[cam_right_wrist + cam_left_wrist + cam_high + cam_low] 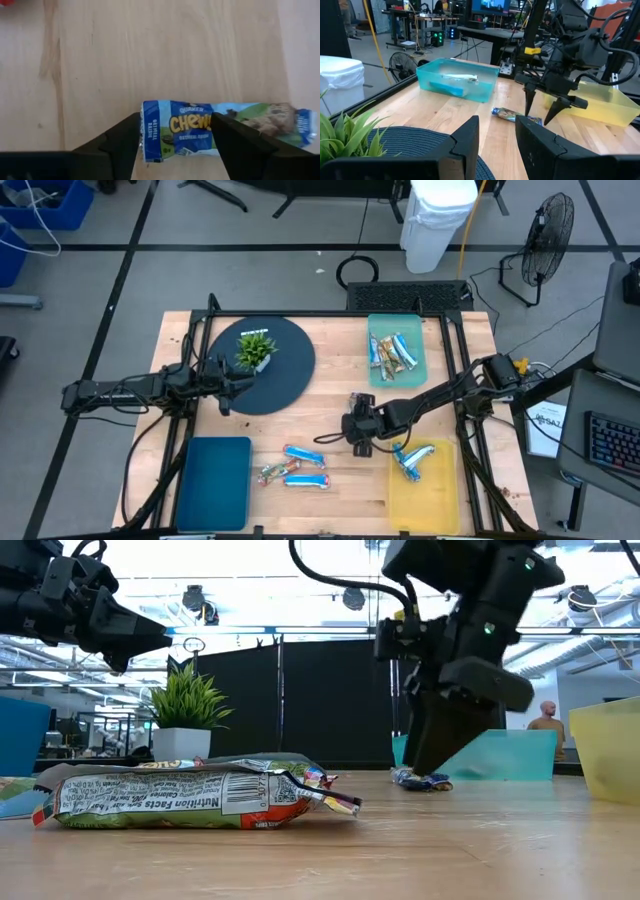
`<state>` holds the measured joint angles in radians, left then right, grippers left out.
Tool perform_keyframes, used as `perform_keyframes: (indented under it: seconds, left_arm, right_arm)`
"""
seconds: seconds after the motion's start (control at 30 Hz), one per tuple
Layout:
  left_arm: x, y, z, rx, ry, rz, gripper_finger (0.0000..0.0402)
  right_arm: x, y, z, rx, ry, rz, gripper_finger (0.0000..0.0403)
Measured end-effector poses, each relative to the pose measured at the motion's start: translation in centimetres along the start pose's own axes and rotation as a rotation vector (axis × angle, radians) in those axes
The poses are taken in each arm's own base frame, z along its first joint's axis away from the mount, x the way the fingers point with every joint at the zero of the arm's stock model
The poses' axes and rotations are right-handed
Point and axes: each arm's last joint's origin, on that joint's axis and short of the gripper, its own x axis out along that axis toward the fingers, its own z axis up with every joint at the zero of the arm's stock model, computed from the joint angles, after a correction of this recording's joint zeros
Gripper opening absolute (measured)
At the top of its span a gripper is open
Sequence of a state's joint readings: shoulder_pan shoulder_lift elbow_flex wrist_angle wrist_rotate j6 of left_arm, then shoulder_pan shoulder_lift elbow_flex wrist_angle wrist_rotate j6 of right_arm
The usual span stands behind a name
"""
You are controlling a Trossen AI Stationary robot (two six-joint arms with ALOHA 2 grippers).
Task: Pick and place Granola Bars by type
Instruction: Put the blue granola bar into the yellow bin
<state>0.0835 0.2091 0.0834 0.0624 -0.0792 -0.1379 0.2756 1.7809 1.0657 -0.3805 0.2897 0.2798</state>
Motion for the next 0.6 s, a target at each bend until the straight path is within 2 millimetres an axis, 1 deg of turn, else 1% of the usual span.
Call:
perform_keyframes:
  seconds: [0.2,0.37,0.47,0.6]
  left_arm:
    - [0.0,0.0,0.0,0.000,0.000,0.000,0.0132]
    - [0.0,0.0,0.0,0.000,-0.001,0.000,0.0132]
    - [0.0,0.0,0.0,0.000,-0.001,0.001,0.0132]
    - [0.0,0.0,0.0,0.000,-0.001,0.000,0.0132]
  right_arm:
    - [1.0,-0.1,-1.4,0.031,-0.013,0.003,0.0224]
    - [1.1,-0.2,-1.8,0.062,-0.007,-0.004,0.0207]
    - [1.2,-0.2,-1.8,0.076,-0.008,-0.003,0.0181]
    - [1.2,-0.2,-1.7,0.081,-0.022,0.000,0.0123]
